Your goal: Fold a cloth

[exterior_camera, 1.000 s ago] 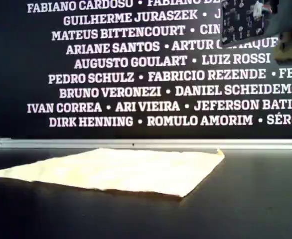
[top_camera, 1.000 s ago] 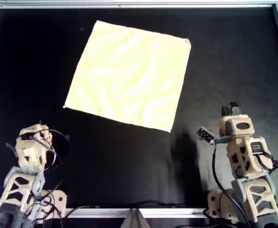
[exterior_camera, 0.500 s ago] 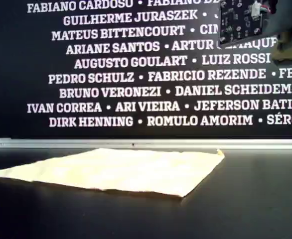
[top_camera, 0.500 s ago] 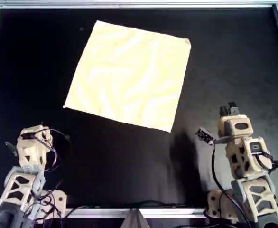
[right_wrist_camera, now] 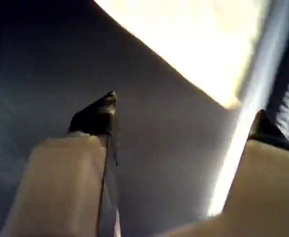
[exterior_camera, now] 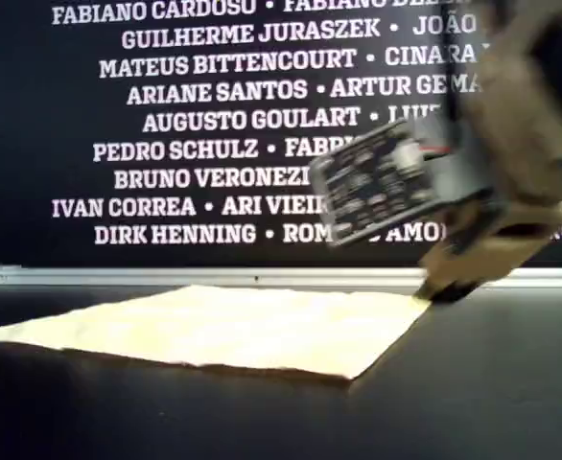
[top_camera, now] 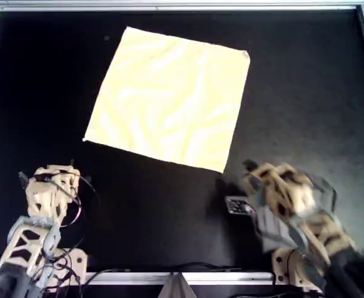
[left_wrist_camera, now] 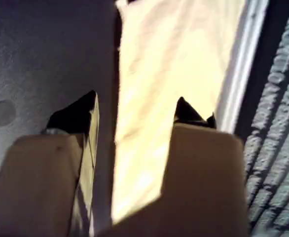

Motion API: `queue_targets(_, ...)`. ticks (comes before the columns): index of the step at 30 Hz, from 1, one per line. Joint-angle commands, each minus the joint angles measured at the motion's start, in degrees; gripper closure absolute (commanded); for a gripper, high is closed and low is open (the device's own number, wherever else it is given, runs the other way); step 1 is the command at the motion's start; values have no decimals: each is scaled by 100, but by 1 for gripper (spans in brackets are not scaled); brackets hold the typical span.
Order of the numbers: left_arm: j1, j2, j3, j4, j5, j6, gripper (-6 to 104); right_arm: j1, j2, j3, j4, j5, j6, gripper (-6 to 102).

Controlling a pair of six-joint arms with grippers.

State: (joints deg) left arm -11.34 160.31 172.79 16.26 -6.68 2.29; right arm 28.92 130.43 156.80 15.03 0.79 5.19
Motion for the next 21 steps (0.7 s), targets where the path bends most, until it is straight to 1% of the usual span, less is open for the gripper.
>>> queue_targets(1, -70, -642, -633, -97, 44, 62, 42, 149, -2162, -1301, -9, -211, 35, -4)
queue_targets(3, -70, -1591, -1011, -123, 44, 62, 42, 378, -2522, -1661, 9, -299, 35, -4)
queue_targets(5, -62, -2769, -1582, -132, -26, 62, 42, 615, -2540, -1846, 176, -308, 70, -4)
queue_targets(6, -62, -3375, -1934, -132, -44, 62, 42, 747, -2584, -1960, 316, -308, 123, -4)
queue_targets(7, -62, -3920, -2285, -132, -44, 62, 42, 870, -2593, -2004, 475, -246, 211, -4)
queue_targets(9, -62, -4746, -2848, -132, -44, 62, 42, 967, -2610, -2039, 642, -220, 396, -4)
queue_targets(10, -70, -5071, -3085, -132, -44, 62, 42, 967, -2672, -2101, 650, -211, 439, -4)
queue_targets(13, -70, -5625, -3533, -132, -44, 62, 42, 976, -2874, -2268, 650, -211, 466, -4)
queue_targets(16, -70, -5766, -3718, -141, 26, 70, 42, 976, -3217, -2540, 668, -211, 475, -4)
queue_targets(19, -70, -5889, -3876, -176, 35, 70, 42, 984, -3595, -2962, 729, -211, 501, -4)
queue_targets(21, -70, -6100, -4025, -316, 35, 70, 42, 984, -3867, -3199, 738, -202, 694, -4)
